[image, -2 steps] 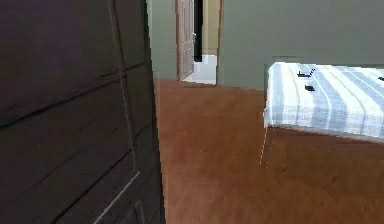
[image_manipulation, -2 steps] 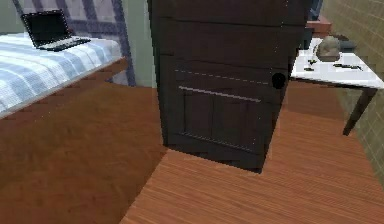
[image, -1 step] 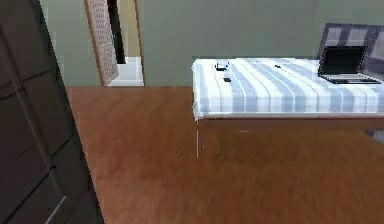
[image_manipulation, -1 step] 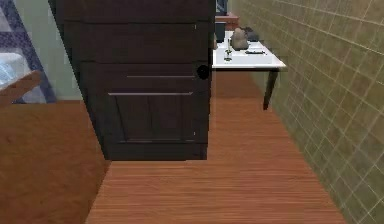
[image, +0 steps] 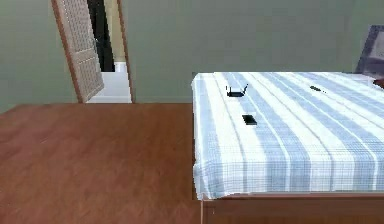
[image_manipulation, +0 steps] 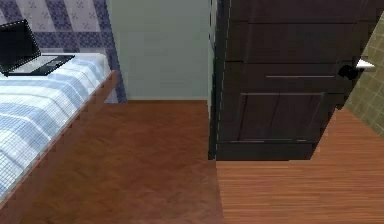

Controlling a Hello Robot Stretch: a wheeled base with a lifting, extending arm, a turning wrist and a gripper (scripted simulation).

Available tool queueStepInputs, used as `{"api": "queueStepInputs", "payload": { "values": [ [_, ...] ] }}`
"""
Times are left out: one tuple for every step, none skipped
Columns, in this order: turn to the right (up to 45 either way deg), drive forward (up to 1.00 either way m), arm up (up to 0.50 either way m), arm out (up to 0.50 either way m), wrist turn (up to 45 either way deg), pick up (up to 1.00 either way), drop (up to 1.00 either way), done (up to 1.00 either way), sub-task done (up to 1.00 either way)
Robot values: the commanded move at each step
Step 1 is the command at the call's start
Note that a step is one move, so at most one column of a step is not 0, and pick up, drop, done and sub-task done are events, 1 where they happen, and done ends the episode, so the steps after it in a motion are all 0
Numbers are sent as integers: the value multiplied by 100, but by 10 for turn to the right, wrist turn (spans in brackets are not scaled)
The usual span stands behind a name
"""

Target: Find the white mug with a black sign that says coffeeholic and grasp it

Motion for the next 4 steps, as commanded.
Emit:
{"api": "queueStepInputs", "payload": {
  "values": [
    [-210, 0, 0, 0, 0, 0, 0, 0, 0],
    [0, 50, 0, 0, 0, 0, 0, 0, 0],
    [-450, 0, 0, 0, 0, 0, 0, 0, 0],
    [-450, 0, 0, 0, 0, 0, 0, 0, 0]
  ]
}}
